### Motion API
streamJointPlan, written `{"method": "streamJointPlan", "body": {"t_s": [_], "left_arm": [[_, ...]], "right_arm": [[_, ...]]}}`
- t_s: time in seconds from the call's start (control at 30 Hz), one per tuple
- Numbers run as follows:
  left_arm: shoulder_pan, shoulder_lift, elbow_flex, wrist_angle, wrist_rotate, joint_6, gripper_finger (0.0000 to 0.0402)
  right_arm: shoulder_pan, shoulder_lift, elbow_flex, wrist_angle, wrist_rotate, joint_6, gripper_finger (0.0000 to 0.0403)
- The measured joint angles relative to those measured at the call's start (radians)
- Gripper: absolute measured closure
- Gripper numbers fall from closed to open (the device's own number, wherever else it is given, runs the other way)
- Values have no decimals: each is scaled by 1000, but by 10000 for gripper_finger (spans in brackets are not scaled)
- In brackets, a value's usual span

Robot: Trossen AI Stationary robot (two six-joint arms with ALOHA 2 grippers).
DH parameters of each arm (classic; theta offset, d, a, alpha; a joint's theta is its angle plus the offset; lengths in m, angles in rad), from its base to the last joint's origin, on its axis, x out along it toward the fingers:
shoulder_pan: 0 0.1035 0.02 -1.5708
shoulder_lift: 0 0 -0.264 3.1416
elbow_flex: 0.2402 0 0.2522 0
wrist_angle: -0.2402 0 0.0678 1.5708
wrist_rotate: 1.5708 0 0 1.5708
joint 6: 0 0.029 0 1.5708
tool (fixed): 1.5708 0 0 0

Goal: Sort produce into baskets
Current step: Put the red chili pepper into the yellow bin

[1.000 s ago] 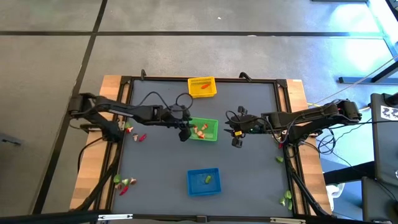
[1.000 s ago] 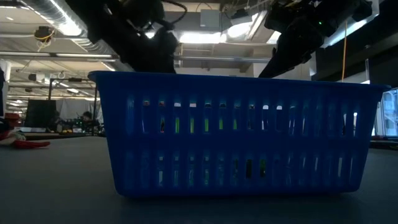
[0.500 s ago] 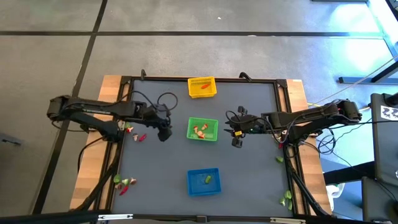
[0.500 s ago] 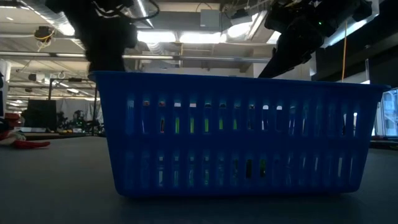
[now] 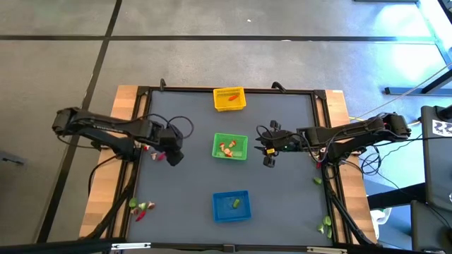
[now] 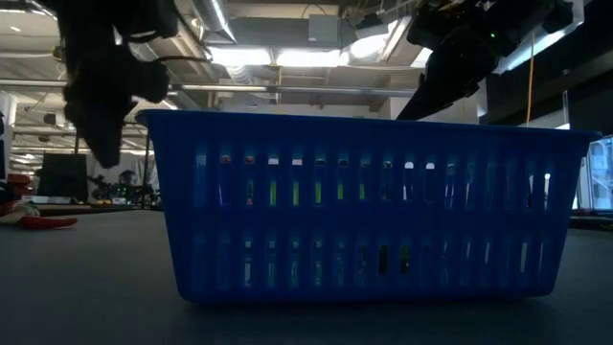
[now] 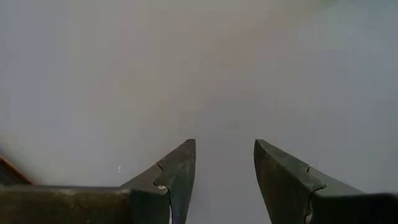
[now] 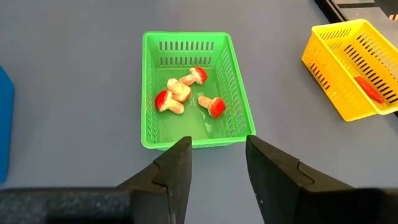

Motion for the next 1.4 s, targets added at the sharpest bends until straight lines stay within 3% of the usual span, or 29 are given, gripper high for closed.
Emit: {"method": "streamJointPlan", "body": {"t_s": [0.37,1.03,1.4], "left_arm": [[-50,0,-118,9,3,-157,244],[-54,1,-282,138,63,-156,245],[-54,-2,-312,188,64,-103,320]], "right_arm": [[0,0,0,0,0,0,251],[0,0,0,0,0,0,251],[0,0,0,0,0,0,251]]}}
